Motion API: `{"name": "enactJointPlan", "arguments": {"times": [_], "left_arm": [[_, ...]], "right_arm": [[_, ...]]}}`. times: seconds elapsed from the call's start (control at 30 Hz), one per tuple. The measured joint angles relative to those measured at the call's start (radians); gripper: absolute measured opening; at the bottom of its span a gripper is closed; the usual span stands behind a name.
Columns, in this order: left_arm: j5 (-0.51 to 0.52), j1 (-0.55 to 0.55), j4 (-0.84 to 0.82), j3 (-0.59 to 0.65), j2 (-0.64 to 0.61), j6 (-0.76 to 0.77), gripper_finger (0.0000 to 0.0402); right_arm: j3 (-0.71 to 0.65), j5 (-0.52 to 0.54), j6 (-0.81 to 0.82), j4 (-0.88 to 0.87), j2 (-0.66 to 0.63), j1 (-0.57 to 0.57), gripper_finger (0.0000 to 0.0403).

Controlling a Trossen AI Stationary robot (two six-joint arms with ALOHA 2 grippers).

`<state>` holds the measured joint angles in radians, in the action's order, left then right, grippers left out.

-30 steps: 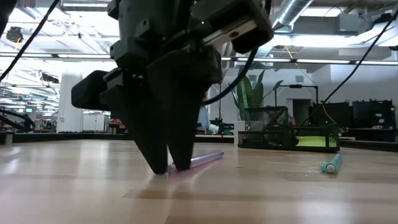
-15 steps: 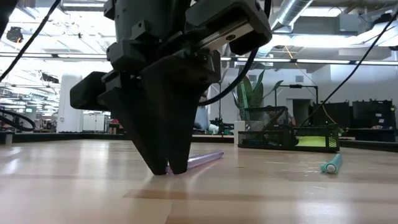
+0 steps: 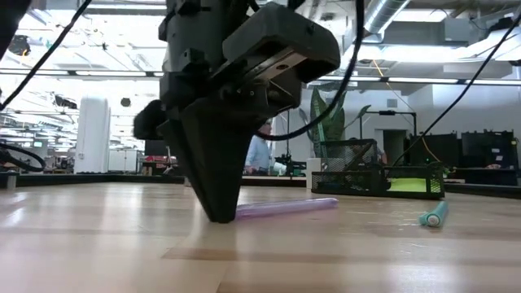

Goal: Pick and place office supplies into organizer
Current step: Put the purple pen into the black organizer

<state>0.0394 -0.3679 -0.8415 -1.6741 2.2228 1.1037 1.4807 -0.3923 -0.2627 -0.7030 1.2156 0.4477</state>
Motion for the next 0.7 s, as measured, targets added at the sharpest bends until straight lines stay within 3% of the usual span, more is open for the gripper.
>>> {"name": "enactJointPlan", "arguments": {"times": [0.2,0.37,0.53,0.7], "left_arm": [[0.162,0.050,-0.181,-0.167,0.008,-0.211,0.0002],[0.228,0.103,-0.424,-0.320,0.006,-0.427,0.0001],[0.394,0.195,-0.625,-0.499,0.006,-0.727,0.0001],[0.495,0.301,-0.697,-0.650,0.004,-1.123,0.0000]], "right_arm": [[0.000,-0.003,0.000,-0.003,0.000,0.011,0.0113],[0.000,-0.003,0.011,-0.003,0.000,0.040,0.0113],[0.000,-0.002,0.091,-0.003,0.000,0.074,0.0113],[0.000,-0.002,0.183,-0.003,0.000,0.108,0.0113]]}}
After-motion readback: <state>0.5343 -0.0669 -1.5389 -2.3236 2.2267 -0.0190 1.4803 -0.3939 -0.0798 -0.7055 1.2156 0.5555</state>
